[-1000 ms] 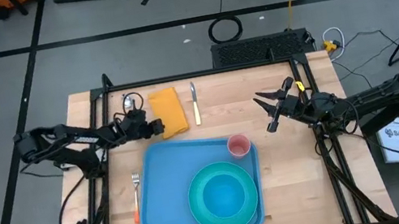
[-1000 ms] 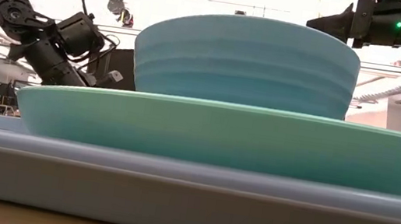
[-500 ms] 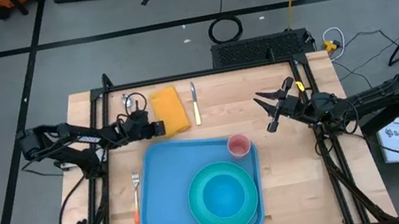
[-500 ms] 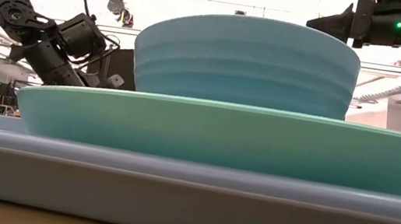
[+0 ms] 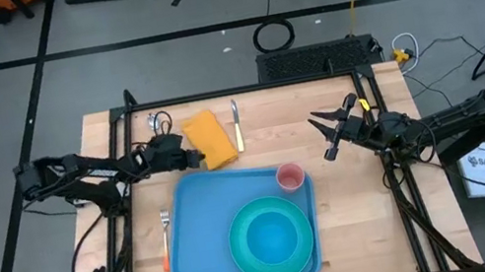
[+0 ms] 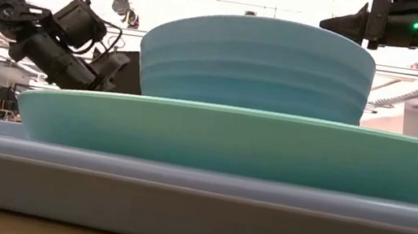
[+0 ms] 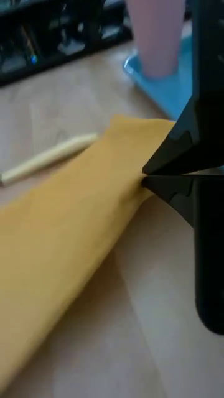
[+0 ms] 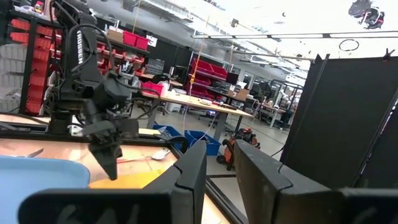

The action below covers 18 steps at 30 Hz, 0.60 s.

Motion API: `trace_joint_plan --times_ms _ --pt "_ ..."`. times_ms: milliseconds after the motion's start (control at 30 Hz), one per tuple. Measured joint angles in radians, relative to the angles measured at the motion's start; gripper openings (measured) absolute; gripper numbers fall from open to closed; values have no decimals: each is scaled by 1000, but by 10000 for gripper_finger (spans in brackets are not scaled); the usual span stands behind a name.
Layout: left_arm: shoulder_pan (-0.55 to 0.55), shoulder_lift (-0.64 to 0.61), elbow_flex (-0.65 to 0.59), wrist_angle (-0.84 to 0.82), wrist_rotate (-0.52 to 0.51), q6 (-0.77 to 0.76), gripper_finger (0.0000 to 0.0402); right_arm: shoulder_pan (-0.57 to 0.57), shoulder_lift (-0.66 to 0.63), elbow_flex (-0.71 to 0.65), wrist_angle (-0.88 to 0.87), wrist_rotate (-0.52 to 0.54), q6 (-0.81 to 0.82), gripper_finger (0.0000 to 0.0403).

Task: Set up tray
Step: Put the orange napkin on the blue serving tray to the left of the blue plate

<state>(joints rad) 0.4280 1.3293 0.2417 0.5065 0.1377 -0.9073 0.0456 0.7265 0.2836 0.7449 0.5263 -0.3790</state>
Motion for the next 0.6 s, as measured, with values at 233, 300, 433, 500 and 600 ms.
trace_joint_plan --times_ms 233,300,433,500,600 --pt "-29 -94 2 -8 43 8 1 0 0 0 7 1 0 77" --pt "-52 -113 3 -34 80 -3 1 0 0 0 7 1 0 77" --pt "-127 -147 3 -162 90 -56 1 0 0 0 7 1 -1 77" --pt "-172 -158 3 -232 80 -98 0 0 0 0 8 1 -2 77" --pt "-245 -170 3 -313 59 -166 0 0 0 0 8 2 -3 77"
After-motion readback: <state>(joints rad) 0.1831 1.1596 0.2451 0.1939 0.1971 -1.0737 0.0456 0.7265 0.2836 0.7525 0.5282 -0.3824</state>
